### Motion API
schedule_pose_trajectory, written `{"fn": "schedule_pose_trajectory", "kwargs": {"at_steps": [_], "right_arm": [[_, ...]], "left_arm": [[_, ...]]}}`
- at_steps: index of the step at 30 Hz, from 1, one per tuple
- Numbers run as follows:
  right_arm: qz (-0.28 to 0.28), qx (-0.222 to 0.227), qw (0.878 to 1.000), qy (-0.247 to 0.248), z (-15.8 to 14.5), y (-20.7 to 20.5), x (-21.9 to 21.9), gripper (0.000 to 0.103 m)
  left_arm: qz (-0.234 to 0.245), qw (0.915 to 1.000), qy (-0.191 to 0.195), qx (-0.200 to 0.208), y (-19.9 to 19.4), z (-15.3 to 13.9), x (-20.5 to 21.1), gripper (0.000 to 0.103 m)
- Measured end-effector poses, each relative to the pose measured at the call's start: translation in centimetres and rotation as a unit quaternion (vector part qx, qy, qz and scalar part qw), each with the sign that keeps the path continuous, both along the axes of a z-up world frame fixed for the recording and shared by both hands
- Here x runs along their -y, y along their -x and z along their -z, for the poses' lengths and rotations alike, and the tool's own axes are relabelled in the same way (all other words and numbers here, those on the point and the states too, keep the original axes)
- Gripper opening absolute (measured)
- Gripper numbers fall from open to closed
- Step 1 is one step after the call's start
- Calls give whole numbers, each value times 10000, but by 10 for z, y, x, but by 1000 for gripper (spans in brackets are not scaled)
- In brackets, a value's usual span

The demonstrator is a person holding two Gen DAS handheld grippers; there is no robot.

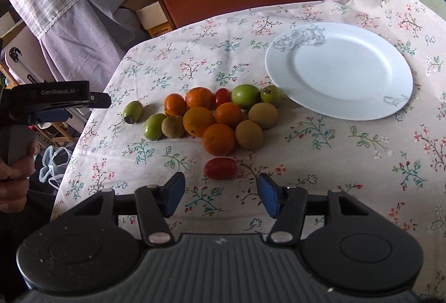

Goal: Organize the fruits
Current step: 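Open both grippers and move them toward the fruit row, then close left gripper on a green jujube while right gripper closes on a red cherry tomato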

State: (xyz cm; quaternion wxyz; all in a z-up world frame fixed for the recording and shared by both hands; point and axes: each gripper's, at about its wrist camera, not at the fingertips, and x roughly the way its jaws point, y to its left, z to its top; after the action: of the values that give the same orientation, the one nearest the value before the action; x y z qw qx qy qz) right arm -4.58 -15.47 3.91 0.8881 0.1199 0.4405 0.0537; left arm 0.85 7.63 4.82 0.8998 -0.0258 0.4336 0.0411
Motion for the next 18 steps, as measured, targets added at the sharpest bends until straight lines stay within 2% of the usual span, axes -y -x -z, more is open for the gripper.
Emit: {"fn": "schedule_pose_trajectory", "kwargs": {"at_steps": [6,11,14,16,18], "right_arm": [[-25,-25,10000,41,7,-4,-4,55],[-105,46,9998,163,10,-3,-11,52],[-144,88,9997,197,10,-5,-13,49],[-166,108,9996,197,11,-6,-13,42],[-178,136,9995,225,12,-7,-14,40]], "left_arm": [[115,9999,98,-3,-8,12,7,96],[164,9996,211,-36,-14,23,13,89],[177,9994,282,-34,-17,28,16,83],[205,9992,332,-47,-19,31,17,75],[229,9989,392,-95,-20,34,18,69]]}}
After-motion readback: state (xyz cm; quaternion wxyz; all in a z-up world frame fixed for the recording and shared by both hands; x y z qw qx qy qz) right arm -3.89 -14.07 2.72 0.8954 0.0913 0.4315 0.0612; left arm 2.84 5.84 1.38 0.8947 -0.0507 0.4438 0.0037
